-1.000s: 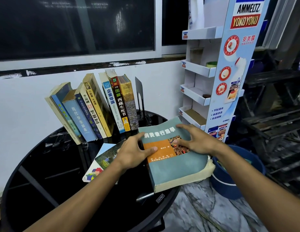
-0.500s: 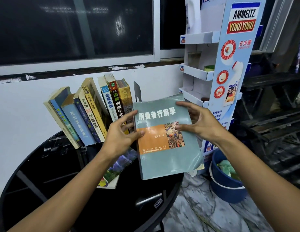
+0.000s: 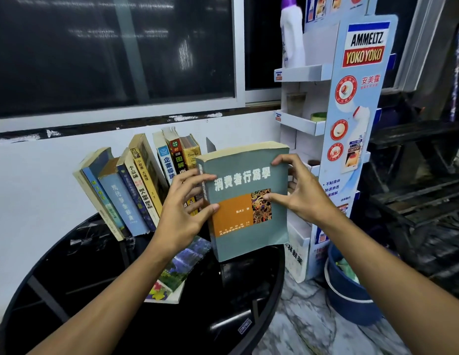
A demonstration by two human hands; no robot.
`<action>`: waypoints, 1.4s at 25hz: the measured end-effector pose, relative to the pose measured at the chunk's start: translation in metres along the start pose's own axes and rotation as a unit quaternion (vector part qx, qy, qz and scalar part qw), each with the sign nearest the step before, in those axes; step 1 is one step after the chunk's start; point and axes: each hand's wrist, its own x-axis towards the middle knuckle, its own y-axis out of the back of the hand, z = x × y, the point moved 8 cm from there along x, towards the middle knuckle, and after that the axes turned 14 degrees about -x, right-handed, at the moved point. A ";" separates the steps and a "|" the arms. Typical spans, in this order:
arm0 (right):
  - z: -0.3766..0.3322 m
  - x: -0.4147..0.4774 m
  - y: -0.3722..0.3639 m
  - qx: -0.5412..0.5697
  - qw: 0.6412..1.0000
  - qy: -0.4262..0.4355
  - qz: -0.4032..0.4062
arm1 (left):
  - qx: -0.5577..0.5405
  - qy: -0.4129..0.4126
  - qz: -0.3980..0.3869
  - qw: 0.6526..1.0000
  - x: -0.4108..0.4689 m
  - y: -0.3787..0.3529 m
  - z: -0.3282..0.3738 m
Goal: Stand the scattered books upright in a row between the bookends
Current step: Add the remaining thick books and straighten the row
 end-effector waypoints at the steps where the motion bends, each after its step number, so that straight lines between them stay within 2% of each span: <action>1: -0.001 0.000 -0.001 -0.016 1.000 0.001 0.001 | 0.005 -0.004 -0.003 1.000 -0.001 -0.001 0.001; 3: -0.005 -0.001 0.000 -0.099 0.995 -0.012 0.019 | 0.003 -0.005 -0.005 1.000 -0.003 -0.003 0.002; 5: -0.022 -0.005 0.008 -0.194 0.977 -0.007 0.090 | -0.021 0.007 0.002 1.000 -0.004 -0.004 -0.001; 6: -0.036 -0.009 0.010 -0.204 0.971 0.013 0.124 | -0.044 0.017 0.009 0.999 -0.004 -0.003 -0.002; 7: -0.048 -0.013 0.008 -0.189 0.973 0.032 0.132 | -0.072 0.030 0.014 0.997 -0.004 -0.002 -0.004; 9: -0.067 -0.019 -0.007 -0.130 0.988 0.040 0.077 | -0.109 0.059 0.004 0.992 -0.004 -0.002 -0.007; 12: -0.083 -0.023 -0.029 -0.074 0.997 0.021 -0.023 | -0.106 0.072 -0.038 0.991 -0.008 -0.009 -0.004; 14: -0.088 -0.023 -0.032 -0.059 0.997 0.019 -0.036 | -0.094 0.060 -0.073 0.991 -0.014 -0.017 0.000; 18: -0.091 -0.026 -0.023 -0.075 0.997 0.016 -0.015 | -0.043 0.030 -0.108 0.993 -0.023 -0.039 -0.004; 23: -0.097 -0.025 -0.014 -0.112 0.993 -0.015 0.046 | -0.013 0.031 -0.079 0.996 -0.023 -0.051 -0.022; 27: -0.101 -0.022 -0.015 -0.197 0.976 -0.031 0.090 | 0.006 0.047 -0.068 0.997 -0.022 -0.058 -0.027; 32: -0.097 -0.019 -0.016 -0.208 0.970 -0.025 0.127 | 0.030 0.057 -0.111 0.992 -0.023 -0.050 -0.022; 35: -0.104 -0.018 -0.012 -0.229 0.963 -0.002 0.146 | 0.142 0.032 -0.044 0.988 0.000 -0.019 -0.022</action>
